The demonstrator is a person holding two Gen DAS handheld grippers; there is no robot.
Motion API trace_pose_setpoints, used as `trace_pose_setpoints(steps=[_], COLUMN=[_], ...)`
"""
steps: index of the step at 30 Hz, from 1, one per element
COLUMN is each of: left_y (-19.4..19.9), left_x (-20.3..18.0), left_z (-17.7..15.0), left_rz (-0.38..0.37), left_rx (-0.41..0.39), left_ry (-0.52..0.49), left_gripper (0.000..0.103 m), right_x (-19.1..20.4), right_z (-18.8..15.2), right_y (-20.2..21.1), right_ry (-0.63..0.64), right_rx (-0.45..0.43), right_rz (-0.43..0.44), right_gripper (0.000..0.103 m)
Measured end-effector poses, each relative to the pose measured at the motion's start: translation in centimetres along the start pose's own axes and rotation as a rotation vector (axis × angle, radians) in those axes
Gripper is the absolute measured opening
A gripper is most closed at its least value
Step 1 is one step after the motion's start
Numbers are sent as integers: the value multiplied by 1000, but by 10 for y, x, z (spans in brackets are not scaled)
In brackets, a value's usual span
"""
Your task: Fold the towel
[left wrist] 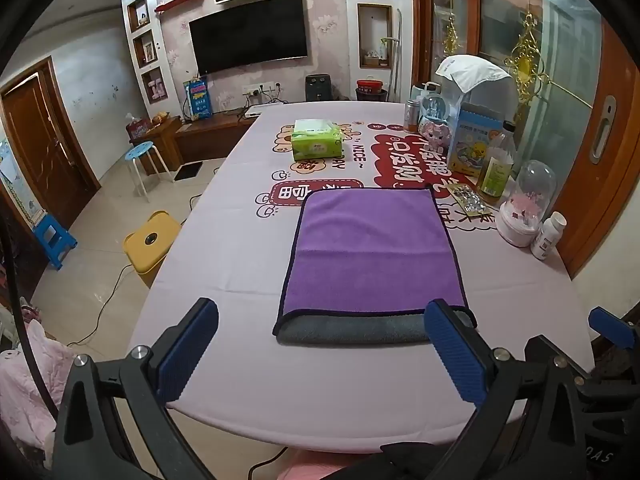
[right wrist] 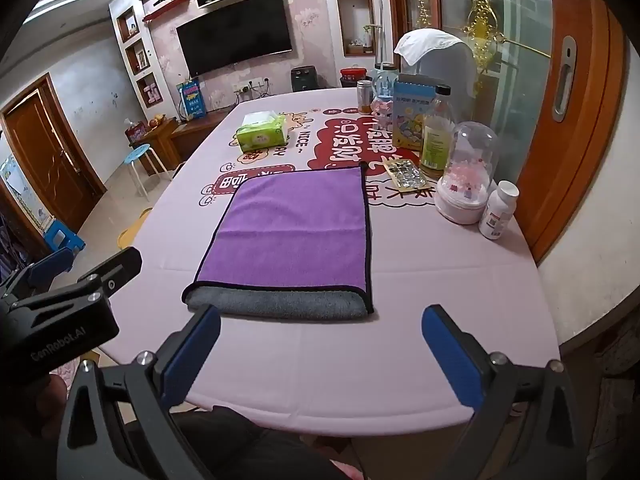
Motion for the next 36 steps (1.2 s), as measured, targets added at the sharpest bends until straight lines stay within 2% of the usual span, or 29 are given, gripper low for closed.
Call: trace_pose_setpoints(steps=[13, 20, 36], left_y=[3, 5, -2], left_x=[-3, -4, -2], left_z=[2, 2, 5], left_rz=[-7, -10, -4], left_rx=[-10, -10, -13], left_ry=[-7, -6, -10], left_gripper=[102, 102, 102], right_x=[1, -14, -2], right_z=[-2, -3, -1], right_y=[-2, -3, -7], right_ry=[-3, -10, 11], right_rx=[9, 11, 16], right_rz=[-2, -2, -9], right_gripper=[101, 101, 101])
Point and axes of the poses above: each gripper's, at about its wrist camera, not at the fingertips, and y roughly against the way its jaws point, x to its left, z to its top, the point moved 10 cm from there along -y, roughly the way its jaws point, and after that the axes turned 5 degrees about y, right-handed, at the moved point
